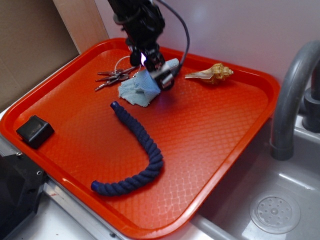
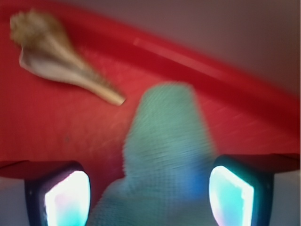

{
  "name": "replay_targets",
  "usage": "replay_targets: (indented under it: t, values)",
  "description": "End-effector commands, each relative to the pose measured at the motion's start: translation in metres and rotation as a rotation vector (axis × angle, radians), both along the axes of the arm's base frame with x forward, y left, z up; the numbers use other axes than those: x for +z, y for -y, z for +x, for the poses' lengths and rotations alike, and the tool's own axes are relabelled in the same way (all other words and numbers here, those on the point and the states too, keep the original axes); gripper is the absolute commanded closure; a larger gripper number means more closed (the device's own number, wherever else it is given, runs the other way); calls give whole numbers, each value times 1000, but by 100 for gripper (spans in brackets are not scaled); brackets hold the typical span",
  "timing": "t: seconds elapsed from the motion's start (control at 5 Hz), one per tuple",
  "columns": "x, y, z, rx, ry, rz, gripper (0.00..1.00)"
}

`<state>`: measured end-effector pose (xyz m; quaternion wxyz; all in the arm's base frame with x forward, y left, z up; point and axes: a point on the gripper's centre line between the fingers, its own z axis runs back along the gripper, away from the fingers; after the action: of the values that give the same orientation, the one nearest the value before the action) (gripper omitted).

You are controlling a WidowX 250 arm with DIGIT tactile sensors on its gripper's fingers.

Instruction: Grab the blue cloth.

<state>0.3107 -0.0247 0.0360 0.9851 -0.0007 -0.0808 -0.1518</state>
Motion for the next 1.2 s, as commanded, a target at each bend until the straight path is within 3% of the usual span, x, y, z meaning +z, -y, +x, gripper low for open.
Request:
replay_targets:
  t: [0.0, 0.2, 0.4, 0.8, 1.0]
  values:
    - [-14, -12, 17, -11, -13, 19, 0]
    - [-9, -31, 29, 1, 54, 81, 100]
    - [-5, -44, 38, 29, 54, 84, 100]
    - [7, -45, 28, 20, 60, 57, 100]
    - [25, -47, 11, 41, 3, 41, 100]
